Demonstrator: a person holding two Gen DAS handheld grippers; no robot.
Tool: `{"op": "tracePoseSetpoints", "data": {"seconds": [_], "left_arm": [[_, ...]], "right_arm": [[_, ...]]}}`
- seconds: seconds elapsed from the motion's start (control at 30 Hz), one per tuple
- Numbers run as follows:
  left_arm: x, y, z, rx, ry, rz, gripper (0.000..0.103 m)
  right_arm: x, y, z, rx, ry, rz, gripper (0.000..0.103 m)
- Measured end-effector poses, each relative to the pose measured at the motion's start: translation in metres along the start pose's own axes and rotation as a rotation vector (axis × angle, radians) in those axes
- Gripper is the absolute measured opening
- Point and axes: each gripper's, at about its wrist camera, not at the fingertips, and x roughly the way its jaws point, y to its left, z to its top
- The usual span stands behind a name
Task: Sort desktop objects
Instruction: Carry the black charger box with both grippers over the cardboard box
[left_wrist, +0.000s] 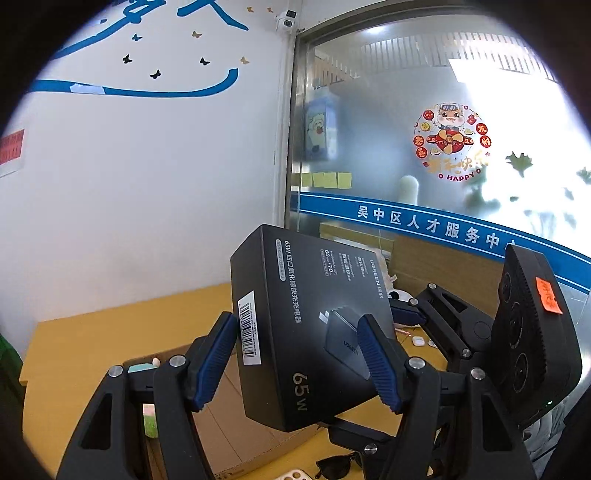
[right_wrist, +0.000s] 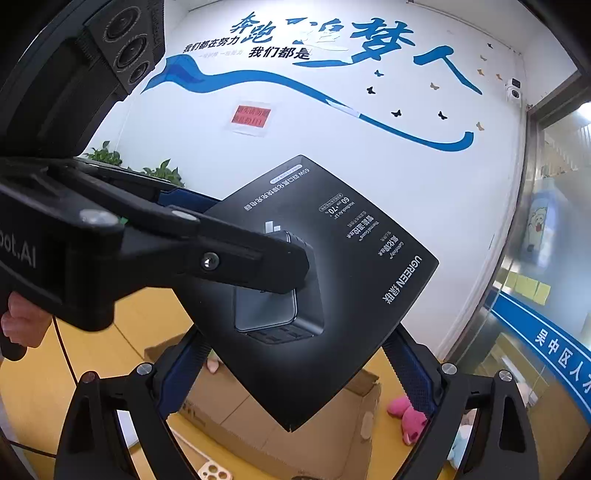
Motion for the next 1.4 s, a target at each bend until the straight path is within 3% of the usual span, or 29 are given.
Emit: {"op": "tracePoseSetpoints", "data": {"seconds": [0.4, 1.1, 1.4], "left_arm": [[0.044, 0.027, 0.013, 0.028, 0.016, 0.039, 0.067], [0.127, 0.106, 0.004, -0.056, 0.120, 0.051, 0.067], [0.198, 0.180, -0.022, -0.256, 0.199, 0.055, 0.067]], "right_arm": [[0.045, -0.021, 0.004, 0.016, -0.008, 0.008, 0.093], [0.166, -0.037, -0.019, 0.012, 0.089, 0.054, 0.093], [0.262, -0.059, -0.038, -0.023, 0.181, 0.207, 0.093]]}}
